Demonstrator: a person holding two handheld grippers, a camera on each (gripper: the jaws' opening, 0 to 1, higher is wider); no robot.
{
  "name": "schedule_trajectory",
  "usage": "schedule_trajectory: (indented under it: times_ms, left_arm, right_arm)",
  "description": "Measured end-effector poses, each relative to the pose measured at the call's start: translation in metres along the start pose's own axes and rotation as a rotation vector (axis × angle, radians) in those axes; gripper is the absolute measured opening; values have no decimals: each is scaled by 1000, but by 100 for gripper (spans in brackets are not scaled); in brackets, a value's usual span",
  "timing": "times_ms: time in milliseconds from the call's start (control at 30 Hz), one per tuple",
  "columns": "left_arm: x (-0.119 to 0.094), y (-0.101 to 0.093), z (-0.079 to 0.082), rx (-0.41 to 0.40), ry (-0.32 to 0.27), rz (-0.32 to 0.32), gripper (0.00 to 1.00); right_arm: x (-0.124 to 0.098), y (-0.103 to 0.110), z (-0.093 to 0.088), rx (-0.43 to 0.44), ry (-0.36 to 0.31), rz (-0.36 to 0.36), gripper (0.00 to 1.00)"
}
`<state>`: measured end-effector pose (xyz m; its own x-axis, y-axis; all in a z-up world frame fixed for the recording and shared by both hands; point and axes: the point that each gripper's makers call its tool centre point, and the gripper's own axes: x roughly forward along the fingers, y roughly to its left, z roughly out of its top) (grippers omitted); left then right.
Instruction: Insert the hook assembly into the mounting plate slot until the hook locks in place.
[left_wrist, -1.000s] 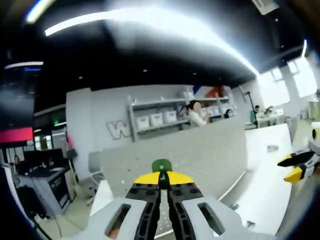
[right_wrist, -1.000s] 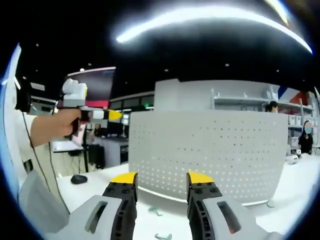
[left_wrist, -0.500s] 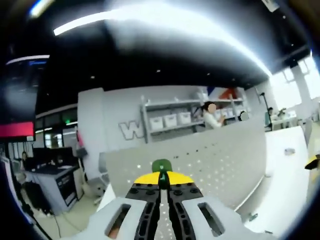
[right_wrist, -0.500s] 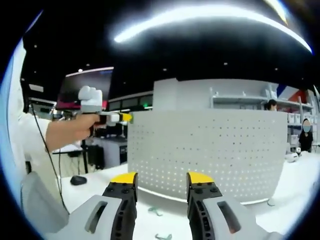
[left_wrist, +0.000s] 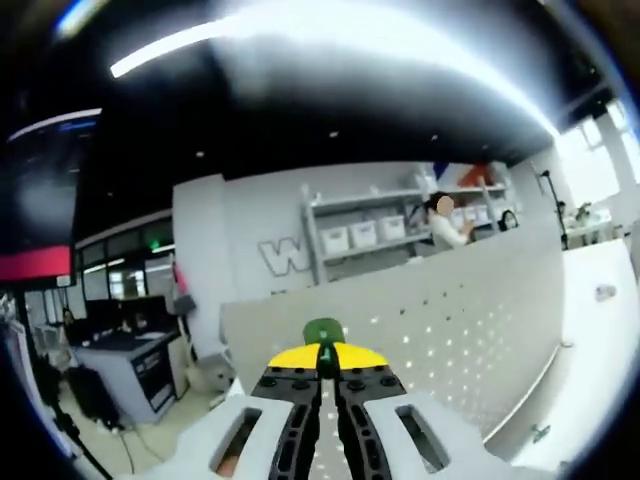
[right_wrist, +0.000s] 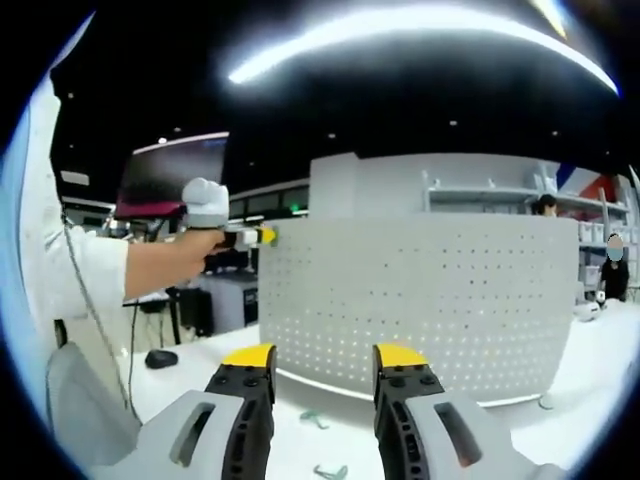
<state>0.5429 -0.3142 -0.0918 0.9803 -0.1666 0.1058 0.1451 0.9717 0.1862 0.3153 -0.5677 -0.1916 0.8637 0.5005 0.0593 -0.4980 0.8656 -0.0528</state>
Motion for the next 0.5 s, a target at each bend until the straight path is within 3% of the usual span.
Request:
schedule_trajectory:
  times_ms: [500]
  left_arm:
    - [12, 3, -7, -18, 5, 7, 3]
  right_arm:
    - [4, 1, -7, 3, 32, 10, 37]
